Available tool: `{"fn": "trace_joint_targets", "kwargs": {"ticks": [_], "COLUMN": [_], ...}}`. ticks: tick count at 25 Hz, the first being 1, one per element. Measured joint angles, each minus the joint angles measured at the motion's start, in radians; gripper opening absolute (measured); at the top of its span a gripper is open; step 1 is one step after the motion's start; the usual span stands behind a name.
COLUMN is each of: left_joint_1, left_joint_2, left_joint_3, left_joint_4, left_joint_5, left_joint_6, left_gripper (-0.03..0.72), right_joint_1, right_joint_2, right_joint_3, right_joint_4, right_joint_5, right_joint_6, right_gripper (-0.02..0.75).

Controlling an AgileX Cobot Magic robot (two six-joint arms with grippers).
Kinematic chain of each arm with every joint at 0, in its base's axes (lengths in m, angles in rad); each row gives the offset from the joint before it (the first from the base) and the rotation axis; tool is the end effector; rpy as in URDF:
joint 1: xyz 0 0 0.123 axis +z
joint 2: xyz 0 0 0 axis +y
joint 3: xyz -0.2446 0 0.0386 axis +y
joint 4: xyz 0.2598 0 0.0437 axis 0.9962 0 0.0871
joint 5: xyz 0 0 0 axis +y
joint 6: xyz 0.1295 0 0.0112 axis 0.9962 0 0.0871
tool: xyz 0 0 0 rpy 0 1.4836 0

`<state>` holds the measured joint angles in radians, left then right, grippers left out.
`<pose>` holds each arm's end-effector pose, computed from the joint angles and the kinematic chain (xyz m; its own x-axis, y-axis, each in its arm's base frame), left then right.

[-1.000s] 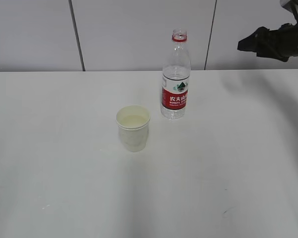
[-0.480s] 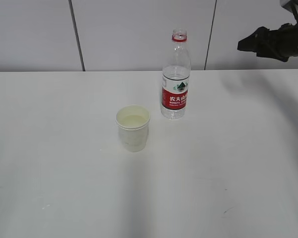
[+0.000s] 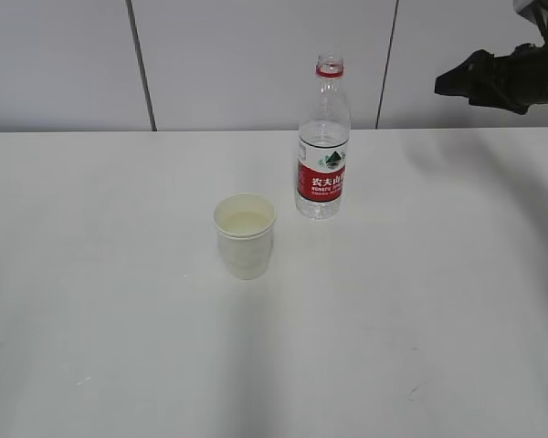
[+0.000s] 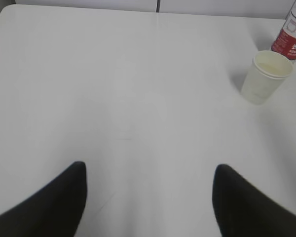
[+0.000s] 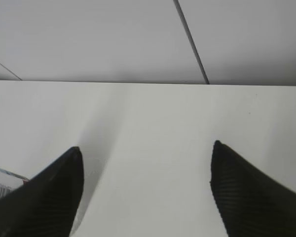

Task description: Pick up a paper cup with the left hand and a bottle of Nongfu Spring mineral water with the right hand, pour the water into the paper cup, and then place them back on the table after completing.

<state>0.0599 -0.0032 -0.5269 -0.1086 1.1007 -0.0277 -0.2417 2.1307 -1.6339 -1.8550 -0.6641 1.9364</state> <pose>0.0726 -0.0082 0.2699 -0.4625 -0.1045 -0.8805 -0.0097 0.9936 -0.1128 0.5008 -0.0443 0.1630 -0.5714 0.1495 -0.8069 -0.2667 0.8961 0.3549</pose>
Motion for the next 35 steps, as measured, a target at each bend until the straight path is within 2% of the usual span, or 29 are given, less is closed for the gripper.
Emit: {"fn": "trace_joint_targets", "kwargs": {"ticks": [2, 3, 8, 13, 17, 20, 29, 35], "left_joint_1": [0.000, 0.000, 0.000, 0.000, 0.000, 0.000, 0.000, 0.000], "left_joint_2": [0.000, 0.000, 0.000, 0.000, 0.000, 0.000, 0.000, 0.000], "left_joint_3": [0.000, 0.000, 0.000, 0.000, 0.000, 0.000, 0.000, 0.000], "left_joint_4": [0.000, 0.000, 0.000, 0.000, 0.000, 0.000, 0.000, 0.000], "left_joint_5": [0.000, 0.000, 0.000, 0.000, 0.000, 0.000, 0.000, 0.000], "left_joint_6": [0.000, 0.000, -0.001, -0.001, -0.001, -0.001, -0.001, -0.001], "left_gripper": [0.489, 0.488, 0.477, 0.468, 0.468, 0.468, 0.453, 0.447], "right_joint_1": [-0.002, -0.002, 0.000, 0.001, 0.017, 0.043, 0.157, 0.207], "right_joint_2": [0.000, 0.000, -0.013, -0.070, -0.140, -0.189, -0.329, -0.472], "right_joint_3": [0.012, 0.026, 0.129, 0.255, 0.360, 0.412, 0.451, 0.451], "right_joint_4": [0.018, 0.067, 0.371, 0.698, 0.984, 1.157, 1.492, 1.640], "right_joint_5": [0.000, 0.000, 0.029, 0.165, 0.384, 0.577, 1.079, 1.267], "right_joint_6": [-0.068, -0.112, -0.392, -0.702, -0.953, -1.152, -1.613, -1.766], "right_gripper": [0.592, 0.592, 0.592, 0.592, 0.592, 0.592, 0.592, 0.592]}}
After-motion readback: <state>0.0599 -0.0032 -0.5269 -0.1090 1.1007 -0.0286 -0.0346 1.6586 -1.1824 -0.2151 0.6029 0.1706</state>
